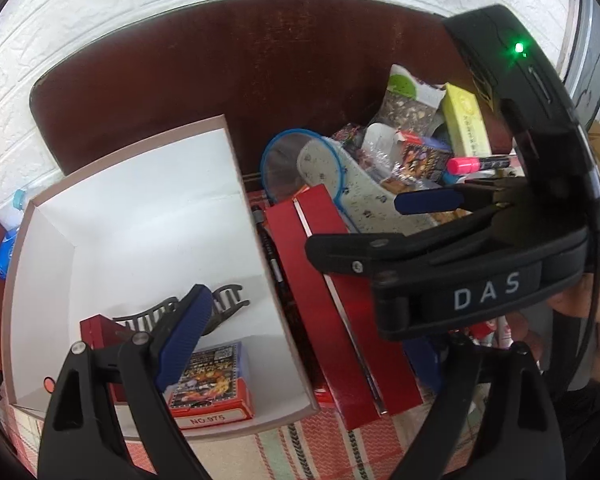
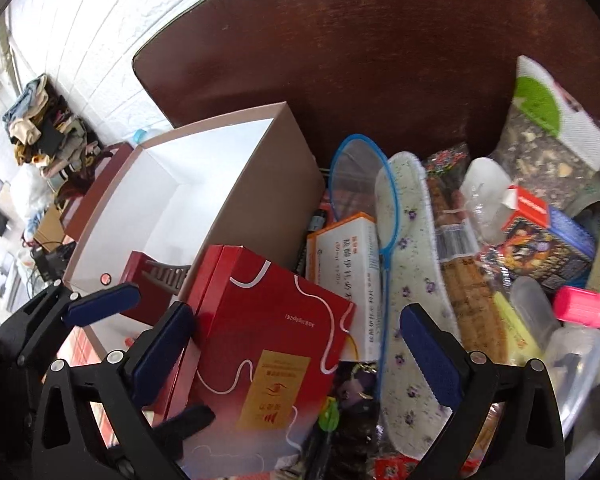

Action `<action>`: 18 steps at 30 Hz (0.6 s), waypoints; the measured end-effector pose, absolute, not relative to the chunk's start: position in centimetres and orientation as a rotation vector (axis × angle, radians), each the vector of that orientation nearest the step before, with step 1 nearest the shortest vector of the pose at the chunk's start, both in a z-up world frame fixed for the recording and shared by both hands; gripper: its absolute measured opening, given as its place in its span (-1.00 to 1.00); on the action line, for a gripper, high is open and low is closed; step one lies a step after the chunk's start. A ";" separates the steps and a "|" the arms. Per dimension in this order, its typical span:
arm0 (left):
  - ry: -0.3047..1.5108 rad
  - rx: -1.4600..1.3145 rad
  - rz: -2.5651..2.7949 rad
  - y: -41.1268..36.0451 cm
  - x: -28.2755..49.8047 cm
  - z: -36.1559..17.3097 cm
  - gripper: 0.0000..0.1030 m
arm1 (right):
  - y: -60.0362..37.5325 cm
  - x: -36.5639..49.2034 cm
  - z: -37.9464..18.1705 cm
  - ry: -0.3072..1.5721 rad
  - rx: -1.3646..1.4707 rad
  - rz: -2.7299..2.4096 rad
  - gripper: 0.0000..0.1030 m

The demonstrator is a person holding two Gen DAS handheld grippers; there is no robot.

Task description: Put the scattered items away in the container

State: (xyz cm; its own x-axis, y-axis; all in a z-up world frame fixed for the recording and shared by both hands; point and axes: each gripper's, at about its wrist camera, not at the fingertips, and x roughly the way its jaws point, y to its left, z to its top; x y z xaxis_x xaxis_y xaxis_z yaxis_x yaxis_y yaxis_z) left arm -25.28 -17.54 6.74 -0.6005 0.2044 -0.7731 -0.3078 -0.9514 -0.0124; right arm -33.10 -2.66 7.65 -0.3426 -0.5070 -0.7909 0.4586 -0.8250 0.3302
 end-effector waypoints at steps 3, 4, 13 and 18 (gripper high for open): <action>0.164 -1.174 2.562 -17.1 -24.8 7.3 0.73 | -1.6 -32.7 8.2 -0.056 1.325 -2.203 0.99; 0.154 -1.158 2.551 -16.9 -24.7 7.5 0.73 | -1.1 -32.5 8.2 -0.050 1.333 -2.223 0.99; 0.235 -1.148 2.429 -13.1 -24.3 6.7 0.73 | 3.4 -34.1 6.7 -0.310 1.401 -2.149 0.99; 0.246 -1.190 2.430 -13.1 -25.2 6.1 0.73 | 1.5 -33.7 6.9 -0.303 1.354 -2.025 1.00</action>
